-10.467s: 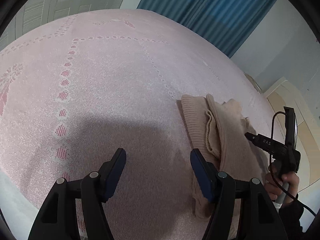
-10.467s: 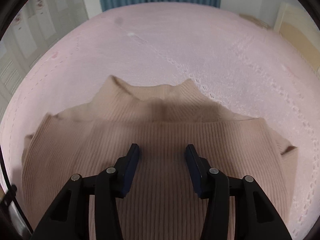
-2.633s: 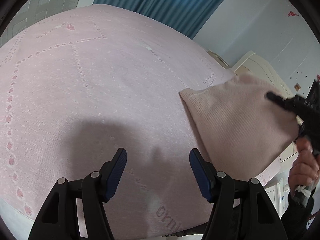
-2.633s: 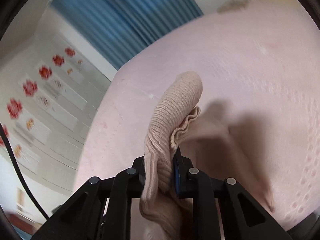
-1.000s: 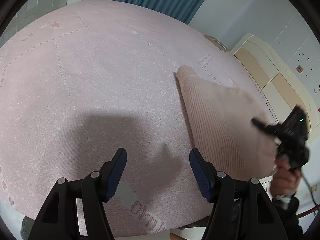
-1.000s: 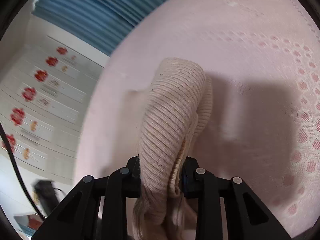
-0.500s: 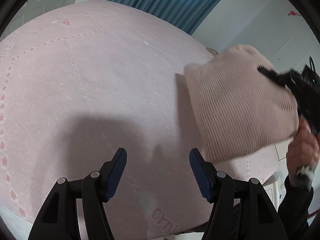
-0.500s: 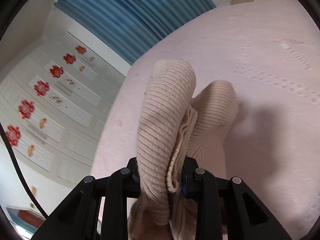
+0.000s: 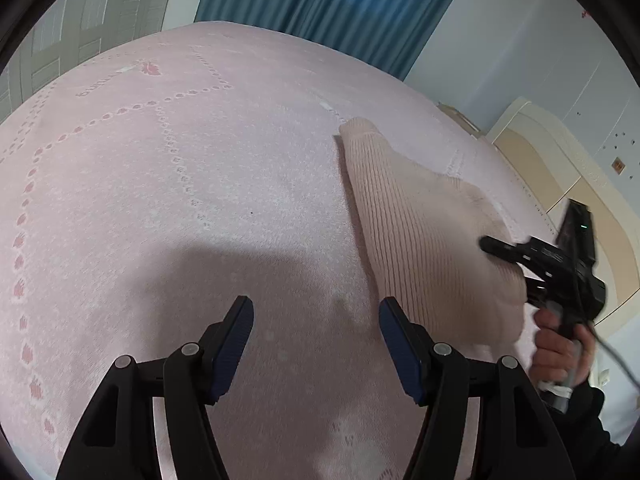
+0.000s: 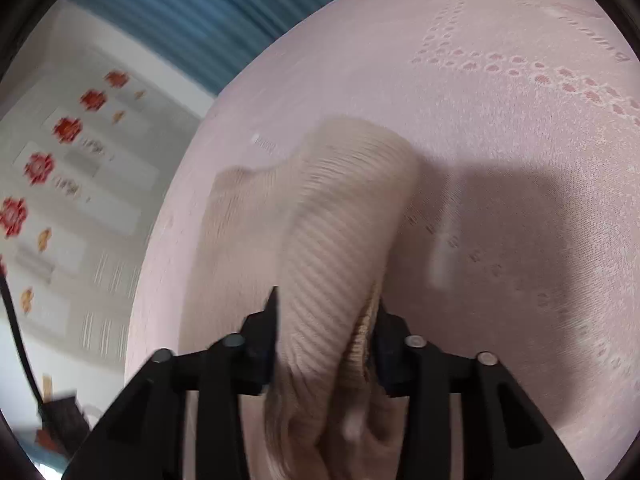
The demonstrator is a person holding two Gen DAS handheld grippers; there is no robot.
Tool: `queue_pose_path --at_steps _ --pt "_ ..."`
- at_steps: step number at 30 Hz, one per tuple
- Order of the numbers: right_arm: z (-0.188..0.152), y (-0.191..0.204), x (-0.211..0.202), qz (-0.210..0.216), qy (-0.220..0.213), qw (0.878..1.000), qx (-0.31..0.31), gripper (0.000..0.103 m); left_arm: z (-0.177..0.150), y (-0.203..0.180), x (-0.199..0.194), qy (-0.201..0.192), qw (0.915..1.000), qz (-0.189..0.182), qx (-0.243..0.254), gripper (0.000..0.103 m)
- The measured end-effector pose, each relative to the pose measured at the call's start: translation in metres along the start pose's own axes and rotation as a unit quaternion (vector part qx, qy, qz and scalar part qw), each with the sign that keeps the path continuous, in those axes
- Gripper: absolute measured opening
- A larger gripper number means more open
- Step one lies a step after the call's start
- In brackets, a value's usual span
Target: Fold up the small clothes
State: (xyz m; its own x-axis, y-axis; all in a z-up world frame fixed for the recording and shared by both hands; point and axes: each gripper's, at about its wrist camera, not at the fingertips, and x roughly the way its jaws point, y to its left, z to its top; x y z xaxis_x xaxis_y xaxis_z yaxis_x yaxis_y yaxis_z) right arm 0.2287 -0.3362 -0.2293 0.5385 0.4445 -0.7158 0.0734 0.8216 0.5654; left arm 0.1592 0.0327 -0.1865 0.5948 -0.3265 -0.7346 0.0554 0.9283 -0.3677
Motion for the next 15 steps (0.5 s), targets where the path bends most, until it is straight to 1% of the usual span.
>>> queue_pose_path --at_steps 1,2,6,8,9,10,11,12,13,14,15 --pt "-0.001 -0.001 -0.014 -0.017 -0.014 0.999 -0.024 0.053 0.001 -0.003 0.004 0.0 1.0 0.0 0.003 0.063" --pt "-0.003 -0.001 -0.026 -0.022 -0.025 0.999 -0.037 0.056 0.004 -0.006 0.009 0.0 1.0 0.001 0.004 0.063" --pt "-0.01 0.003 -0.061 -0.035 -0.058 0.996 -0.055 0.056 0.011 -0.011 0.023 0.001 0.9999 0.005 0.015 0.063" --pt "-0.01 0.008 -0.065 -0.033 -0.065 0.996 -0.055 0.056 0.01 -0.014 0.024 0.001 0.9998 0.01 0.017 0.063" --pt "-0.008 0.01 -0.062 -0.027 -0.06 0.996 -0.054 0.055 0.012 -0.02 0.032 0.002 0.9998 0.012 0.015 0.063" --pt "-0.004 0.013 -0.056 -0.026 -0.052 0.997 -0.054 0.053 0.015 -0.024 0.034 0.003 0.9999 0.013 0.011 0.063" --pt "-0.002 0.015 -0.048 -0.027 -0.041 0.997 -0.054 0.047 0.015 -0.024 0.034 0.003 0.9999 0.013 0.006 0.063" --pt "0.002 0.019 -0.039 -0.027 -0.032 0.997 -0.058 0.043 0.016 -0.024 0.034 0.004 0.9999 0.012 0.002 0.063" --pt "0.003 0.024 -0.031 -0.026 -0.027 0.997 -0.066 0.034 0.016 -0.023 0.033 0.003 0.9999 0.013 0.001 0.063" --pt "0.005 0.03 -0.025 -0.03 -0.028 0.996 -0.078 0.015 0.016 -0.024 0.031 0.002 0.9999 0.017 0.002 0.063" --pt "0.007 0.036 -0.023 -0.036 -0.033 0.995 -0.089 0.01 0.021 -0.024 0.035 0.002 0.9998 0.021 0.004 0.063"
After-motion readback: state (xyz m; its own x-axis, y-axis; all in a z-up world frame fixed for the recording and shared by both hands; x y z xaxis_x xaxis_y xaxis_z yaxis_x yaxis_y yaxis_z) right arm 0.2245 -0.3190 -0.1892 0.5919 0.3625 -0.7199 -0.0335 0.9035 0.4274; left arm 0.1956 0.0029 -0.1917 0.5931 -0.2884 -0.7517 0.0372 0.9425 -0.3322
